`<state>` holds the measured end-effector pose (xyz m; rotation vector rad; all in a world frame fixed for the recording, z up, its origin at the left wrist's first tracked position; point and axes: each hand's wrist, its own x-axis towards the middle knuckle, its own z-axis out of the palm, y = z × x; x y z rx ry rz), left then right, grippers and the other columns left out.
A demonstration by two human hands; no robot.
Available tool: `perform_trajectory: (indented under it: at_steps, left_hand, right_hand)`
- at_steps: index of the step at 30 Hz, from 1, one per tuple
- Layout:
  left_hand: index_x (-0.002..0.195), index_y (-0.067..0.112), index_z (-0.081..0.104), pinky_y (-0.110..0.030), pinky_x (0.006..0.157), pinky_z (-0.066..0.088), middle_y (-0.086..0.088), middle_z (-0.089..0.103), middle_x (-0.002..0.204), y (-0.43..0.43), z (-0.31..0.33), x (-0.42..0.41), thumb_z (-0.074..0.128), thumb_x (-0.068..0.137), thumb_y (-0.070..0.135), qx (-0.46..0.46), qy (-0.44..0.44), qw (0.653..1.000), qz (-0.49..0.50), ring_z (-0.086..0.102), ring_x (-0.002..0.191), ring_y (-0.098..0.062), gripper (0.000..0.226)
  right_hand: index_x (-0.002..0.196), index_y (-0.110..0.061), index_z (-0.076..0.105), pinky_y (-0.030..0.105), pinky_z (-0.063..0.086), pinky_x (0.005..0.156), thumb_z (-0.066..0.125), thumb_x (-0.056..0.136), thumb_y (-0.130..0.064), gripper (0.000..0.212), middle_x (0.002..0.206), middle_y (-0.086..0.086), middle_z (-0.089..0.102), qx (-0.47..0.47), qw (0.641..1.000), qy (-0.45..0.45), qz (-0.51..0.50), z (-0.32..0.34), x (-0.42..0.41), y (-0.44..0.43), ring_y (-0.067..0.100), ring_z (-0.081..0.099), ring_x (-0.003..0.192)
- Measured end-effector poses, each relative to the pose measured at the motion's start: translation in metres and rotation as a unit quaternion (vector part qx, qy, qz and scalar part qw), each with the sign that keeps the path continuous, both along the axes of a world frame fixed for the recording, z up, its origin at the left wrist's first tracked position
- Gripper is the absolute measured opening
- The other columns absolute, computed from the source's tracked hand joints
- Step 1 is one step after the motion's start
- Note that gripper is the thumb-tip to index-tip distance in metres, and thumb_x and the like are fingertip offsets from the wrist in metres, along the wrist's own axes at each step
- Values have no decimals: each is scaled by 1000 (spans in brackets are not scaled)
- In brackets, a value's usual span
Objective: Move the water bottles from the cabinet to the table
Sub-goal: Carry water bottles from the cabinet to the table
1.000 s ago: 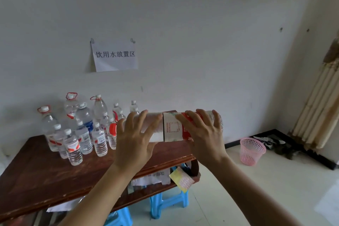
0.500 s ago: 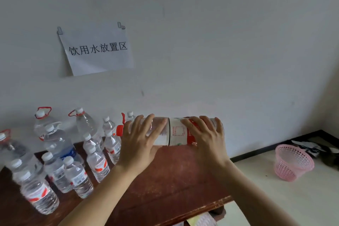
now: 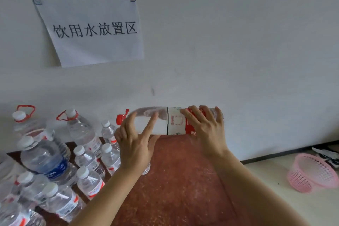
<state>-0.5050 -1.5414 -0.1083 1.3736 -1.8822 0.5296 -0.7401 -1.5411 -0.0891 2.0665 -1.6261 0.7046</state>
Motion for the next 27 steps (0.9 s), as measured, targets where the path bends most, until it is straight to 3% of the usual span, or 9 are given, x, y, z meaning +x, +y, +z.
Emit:
perform_trajectory:
  at_steps: [3, 5, 7, 10, 11, 12, 16, 22, 27]
  left_hand:
    - [152, 29, 44, -53, 102, 33, -24, 33, 145, -25, -13, 3, 64, 80, 71, 63, 154, 986, -7, 34, 132, -40, 86]
    - [160, 29, 20, -45, 105, 31, -24, 22, 155, -36, -16, -3, 74, 59, 78, 177, 334, 926, -17, 25, 138, -26, 125]
    - [158, 37, -7, -48, 109, 33, -18, 17, 163, -43, -19, -13, 84, 43, 74, 359, 501, 787, -24, 31, 142, -23, 151]
    - [159, 35, -4, -58, 102, 49, -20, 36, 156, -53, -33, -26, 100, 40, 50, 524, 718, 432, -152, 54, 127, -37, 159]
    - [160, 31, 6, -60, 95, 54, -23, 42, 152, -60, -37, -31, 101, 41, 43, 538, 740, 363, -175, 54, 127, -42, 153]
    - [158, 29, 18, -60, 89, 56, -24, 46, 148, -65, -36, -30, 102, 45, 40, 545, 741, 345, -188, 55, 125, -45, 141]
    - [138, 12, 49, -49, 74, 62, -24, 60, 135, -87, -33, -45, 86, 73, 28, 500, 760, 378, -170, 70, 105, -43, 77]
    - [138, 17, 50, -54, 78, 62, -16, 65, 128, -99, -40, -68, 87, 73, 27, 451, 735, 501, -72, 73, 101, -36, 76]
    - [123, 21, 62, -41, 62, 62, -7, 68, 123, -101, -55, -61, 88, 76, 31, 391, 665, 637, 16, 68, 110, -30, 55]
  right_hand:
    - [138, -31, 55, 56, 36, 105, 85, 74, -31, 71, 131, -6, 60, -5, 1000, 18, -19, -7, -3, -16, 29, 56, 119]
    - [137, -30, 56, 55, 35, 105, 85, 74, -30, 69, 129, -7, 60, -7, 999, 15, -43, -13, -8, -17, 28, 56, 118]
    - [138, -31, 55, 54, 33, 107, 84, 76, -35, 69, 129, -8, 60, 19, 997, 7, -73, -21, -13, -14, 26, 55, 118]
    - [138, -30, 57, 57, 34, 106, 82, 78, -50, 68, 128, -9, 61, 49, 995, -12, -86, -32, -21, -12, 26, 56, 118]
    - [138, -29, 58, 59, 34, 106, 83, 77, -47, 68, 127, -8, 61, 54, 995, -11, -85, -37, -28, -15, 28, 57, 118]
    - [137, -28, 59, 60, 34, 106, 85, 77, -43, 68, 127, -6, 62, 56, 995, -6, -83, -38, -28, -16, 29, 58, 118]
    - [139, -29, 57, 62, 30, 111, 83, 77, -34, 67, 131, -6, 60, 90, 993, -13, -74, -54, -43, -32, 30, 55, 122]
    - [141, -26, 49, 53, 38, 105, 81, 75, -36, 73, 132, -6, 56, 171, 978, -115, -30, -112, -50, -62, 27, 55, 120]
    - [134, -22, 52, 47, 50, 92, 83, 73, -34, 70, 128, -10, 62, 243, 932, -266, 25, -158, -12, -77, 21, 62, 112]
